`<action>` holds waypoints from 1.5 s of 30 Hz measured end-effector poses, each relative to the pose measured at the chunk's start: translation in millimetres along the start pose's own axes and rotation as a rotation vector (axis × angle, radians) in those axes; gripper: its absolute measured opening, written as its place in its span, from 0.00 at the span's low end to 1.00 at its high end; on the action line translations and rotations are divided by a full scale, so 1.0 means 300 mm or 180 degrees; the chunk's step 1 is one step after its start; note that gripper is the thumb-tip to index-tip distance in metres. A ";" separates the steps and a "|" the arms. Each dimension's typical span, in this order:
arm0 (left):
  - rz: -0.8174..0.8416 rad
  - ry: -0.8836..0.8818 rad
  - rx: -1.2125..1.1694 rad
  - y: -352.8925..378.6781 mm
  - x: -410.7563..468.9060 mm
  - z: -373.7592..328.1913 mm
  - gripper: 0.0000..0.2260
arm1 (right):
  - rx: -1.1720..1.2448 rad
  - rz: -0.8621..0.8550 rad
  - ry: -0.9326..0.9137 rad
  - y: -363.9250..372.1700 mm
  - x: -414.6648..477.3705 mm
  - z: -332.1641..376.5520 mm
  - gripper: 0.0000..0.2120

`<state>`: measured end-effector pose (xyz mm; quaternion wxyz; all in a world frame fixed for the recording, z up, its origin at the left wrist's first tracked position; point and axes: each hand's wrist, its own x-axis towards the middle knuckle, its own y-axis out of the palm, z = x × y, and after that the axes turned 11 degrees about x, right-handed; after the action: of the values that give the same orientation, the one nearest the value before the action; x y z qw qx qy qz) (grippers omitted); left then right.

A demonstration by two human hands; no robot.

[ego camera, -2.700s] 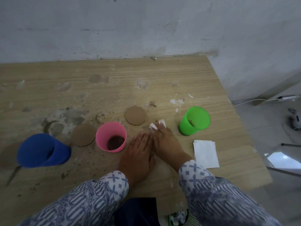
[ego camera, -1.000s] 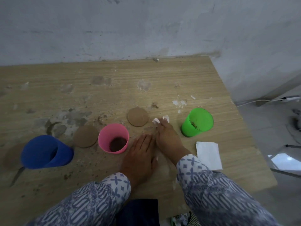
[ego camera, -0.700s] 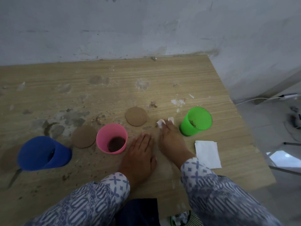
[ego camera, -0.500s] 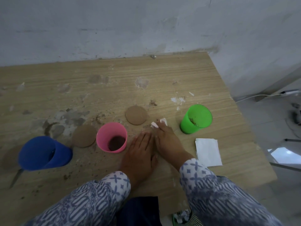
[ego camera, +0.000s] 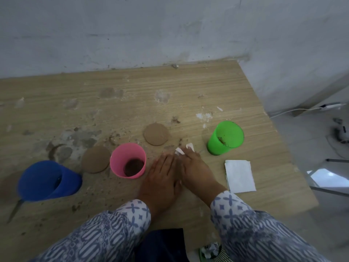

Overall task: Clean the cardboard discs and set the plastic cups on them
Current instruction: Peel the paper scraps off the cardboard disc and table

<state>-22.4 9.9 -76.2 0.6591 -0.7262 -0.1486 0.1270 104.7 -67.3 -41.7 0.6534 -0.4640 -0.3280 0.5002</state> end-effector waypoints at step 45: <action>0.0062 -0.0066 0.0083 0.013 -0.001 -0.002 0.28 | 0.0599 -0.0266 0.0870 -0.009 0.100 -0.046 0.18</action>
<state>-22.3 8.9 -80.0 0.6656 -0.7176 -0.1467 0.1430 126.5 -42.7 -45.1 0.7527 -0.4505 -0.2068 0.4333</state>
